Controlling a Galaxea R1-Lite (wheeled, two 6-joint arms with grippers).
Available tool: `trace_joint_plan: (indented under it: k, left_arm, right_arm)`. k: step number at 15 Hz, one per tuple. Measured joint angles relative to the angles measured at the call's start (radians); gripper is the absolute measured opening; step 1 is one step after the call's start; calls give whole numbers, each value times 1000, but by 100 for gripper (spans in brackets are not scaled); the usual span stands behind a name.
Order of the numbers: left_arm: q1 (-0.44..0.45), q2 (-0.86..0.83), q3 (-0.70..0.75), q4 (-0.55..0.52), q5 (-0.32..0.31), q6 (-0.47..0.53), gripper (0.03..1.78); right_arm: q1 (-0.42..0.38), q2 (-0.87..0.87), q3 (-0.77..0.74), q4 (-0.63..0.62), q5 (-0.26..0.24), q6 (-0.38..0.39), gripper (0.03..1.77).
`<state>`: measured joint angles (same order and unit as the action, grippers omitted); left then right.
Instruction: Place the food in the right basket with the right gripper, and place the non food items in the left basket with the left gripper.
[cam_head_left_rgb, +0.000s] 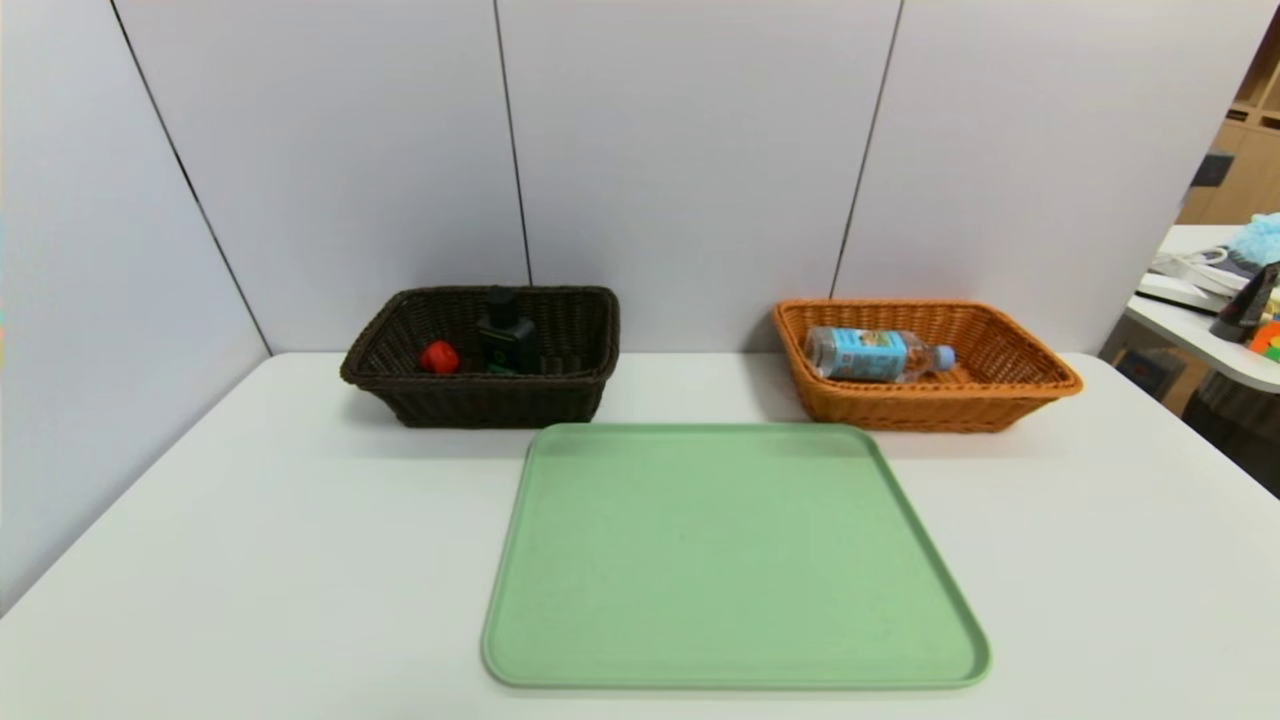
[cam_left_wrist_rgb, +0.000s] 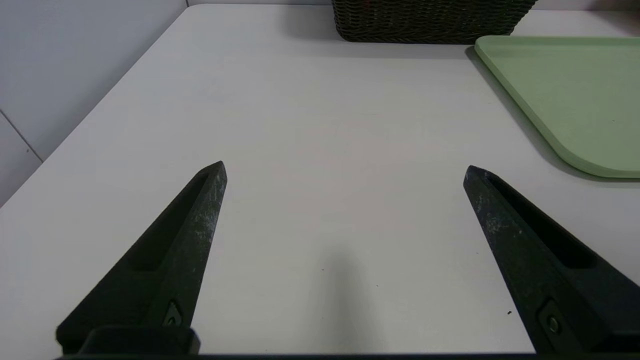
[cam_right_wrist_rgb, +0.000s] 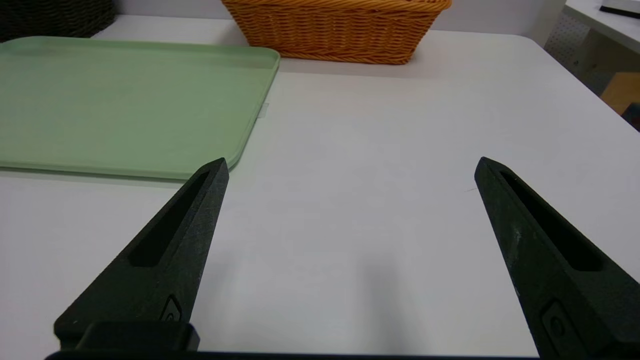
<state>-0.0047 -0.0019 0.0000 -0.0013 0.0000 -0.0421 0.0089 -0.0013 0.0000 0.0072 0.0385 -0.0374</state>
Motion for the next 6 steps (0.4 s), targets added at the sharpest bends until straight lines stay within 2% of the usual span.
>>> trace_joint_plan:
  k: [6]
  left_arm:
    - [0,0,0,0,0,0,169]
  right_arm:
    - [0,0,0,-3,-14,15,170]
